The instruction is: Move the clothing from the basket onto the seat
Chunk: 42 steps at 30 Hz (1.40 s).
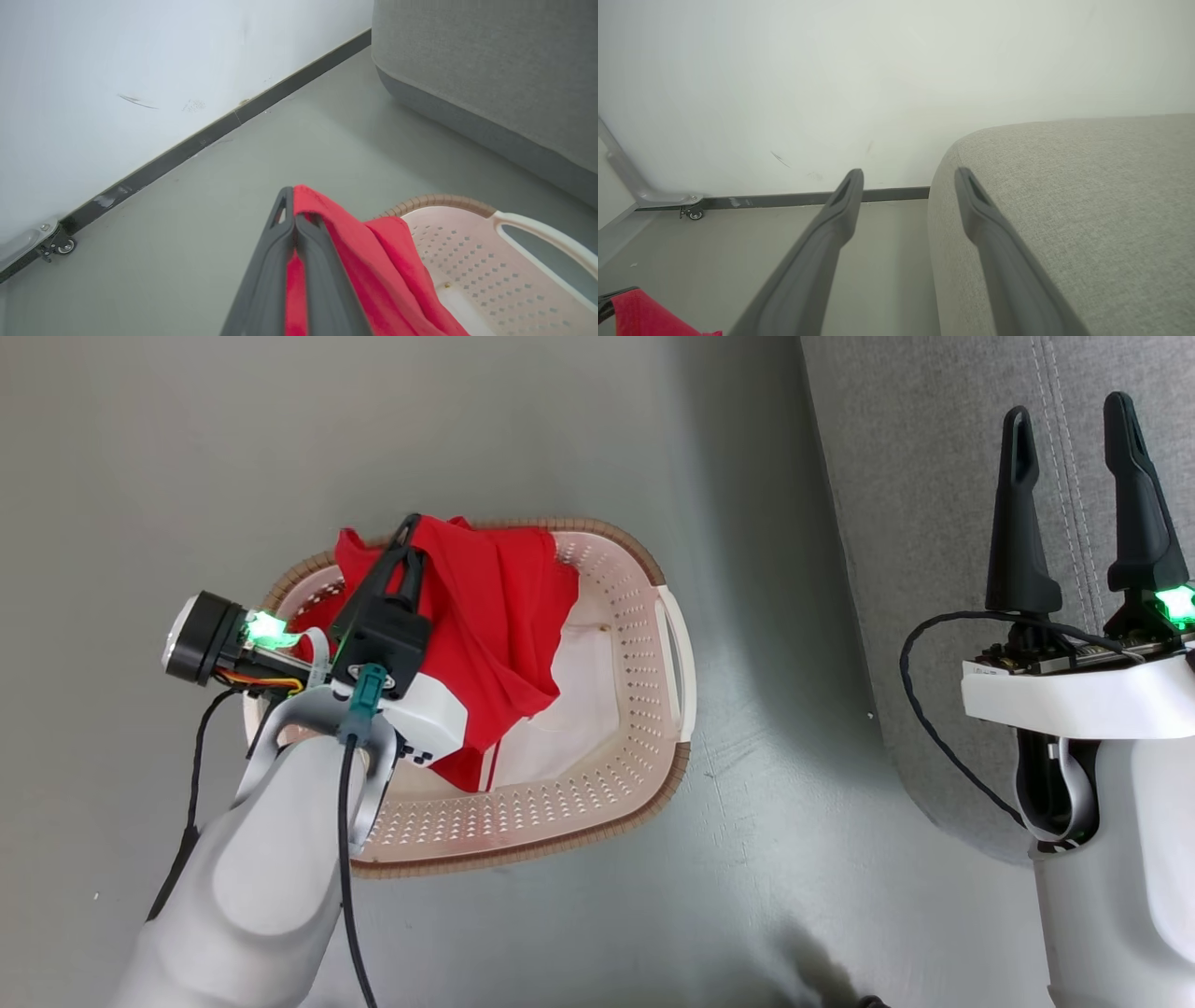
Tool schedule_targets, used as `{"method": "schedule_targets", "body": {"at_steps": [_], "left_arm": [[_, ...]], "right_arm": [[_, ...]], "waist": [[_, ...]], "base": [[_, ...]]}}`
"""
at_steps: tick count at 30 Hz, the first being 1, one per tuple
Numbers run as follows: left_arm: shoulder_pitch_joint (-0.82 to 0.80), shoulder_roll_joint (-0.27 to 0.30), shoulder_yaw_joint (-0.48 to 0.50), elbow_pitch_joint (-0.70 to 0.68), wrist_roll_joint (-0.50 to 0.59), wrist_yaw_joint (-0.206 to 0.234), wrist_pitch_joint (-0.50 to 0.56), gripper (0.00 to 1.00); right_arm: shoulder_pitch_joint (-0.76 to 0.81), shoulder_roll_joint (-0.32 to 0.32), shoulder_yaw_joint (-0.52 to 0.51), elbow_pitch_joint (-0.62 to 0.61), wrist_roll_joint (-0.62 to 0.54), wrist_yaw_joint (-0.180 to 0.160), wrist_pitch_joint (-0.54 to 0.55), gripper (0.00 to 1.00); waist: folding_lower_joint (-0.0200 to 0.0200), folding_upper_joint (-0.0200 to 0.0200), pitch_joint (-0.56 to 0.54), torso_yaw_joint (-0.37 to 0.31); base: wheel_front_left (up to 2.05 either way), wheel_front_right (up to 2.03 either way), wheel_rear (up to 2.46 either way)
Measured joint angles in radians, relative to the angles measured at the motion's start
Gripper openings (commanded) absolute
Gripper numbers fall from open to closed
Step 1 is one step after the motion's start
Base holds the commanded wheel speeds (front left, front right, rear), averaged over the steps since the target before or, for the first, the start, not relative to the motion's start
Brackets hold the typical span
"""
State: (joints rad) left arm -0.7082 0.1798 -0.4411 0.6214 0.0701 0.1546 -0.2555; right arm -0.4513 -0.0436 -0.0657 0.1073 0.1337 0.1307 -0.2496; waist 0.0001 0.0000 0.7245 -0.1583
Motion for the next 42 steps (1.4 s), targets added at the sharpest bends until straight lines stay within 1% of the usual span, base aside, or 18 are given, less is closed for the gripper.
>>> {"method": "schedule_targets", "body": {"at_steps": [2,4,6,10,17,26,30,42], "left_arm": [[0.011,0.001,0.006,-0.03,-0.007,0.013,0.0,0.0],[0.018,0.004,0.018,-0.066,-0.019,0.014,0.0,0.0],[0.031,0.005,0.027,-0.099,-0.033,0.025,0.0,0.0],[0.047,0.005,0.048,-0.155,-0.058,0.027,0.0,0.0],[0.09,0.003,0.075,-0.244,-0.088,0.047,0.0,0.0],[0.151,-0.005,0.126,-0.33,-0.151,0.048,0.0,0.0],[0.191,-0.012,0.141,-0.367,-0.169,0.057,0.0,0.0],[0.256,-0.018,0.165,-0.43,-0.184,0.056,0.0,0.0]], "right_arm": [[0.0,0.0,0.0,0.0,-0.007,0.0,0.0,1.0],[0.0,0.0,0.0,0.0,-0.013,0.0,0.0,1.0],[0.0,0.0,-0.001,0.0,-0.019,0.0,0.0,1.0],[0.0,-0.001,-0.006,0.002,-0.029,0.0,0.0,1.0],[0.001,-0.001,-0.018,0.003,-0.044,0.0,0.0,1.0],[0.002,-0.002,-0.023,0.015,-0.081,0.0,0.0,1.0],[0.015,-0.003,-0.025,0.021,-0.091,0.0,0.0,1.0],[0.049,-0.004,-0.028,0.031,-0.107,0.0,0.0,1.0]], "waist": [[0.0,0.0,-0.009,0.004],[0.0,0.0,-0.017,0.008],[0.0,0.0,-0.026,0.012],[0.0,0.0,-0.045,0.021],[0.0,0.0,-0.081,0.037],[0.0,0.0,-0.135,0.059],[0.0,0.0,-0.167,0.072],[0.0,0.0,-0.248,0.102]], "base": [[0.0,0.0,0.0],[0.0,0.0,0.0],[0.0,0.0,0.0],[0.0,0.0,0.0],[0.0,0.0,0.0],[0.0,0.0,0.0],[0.0,0.0,0.0],[0.0,0.0,0.0]]}}
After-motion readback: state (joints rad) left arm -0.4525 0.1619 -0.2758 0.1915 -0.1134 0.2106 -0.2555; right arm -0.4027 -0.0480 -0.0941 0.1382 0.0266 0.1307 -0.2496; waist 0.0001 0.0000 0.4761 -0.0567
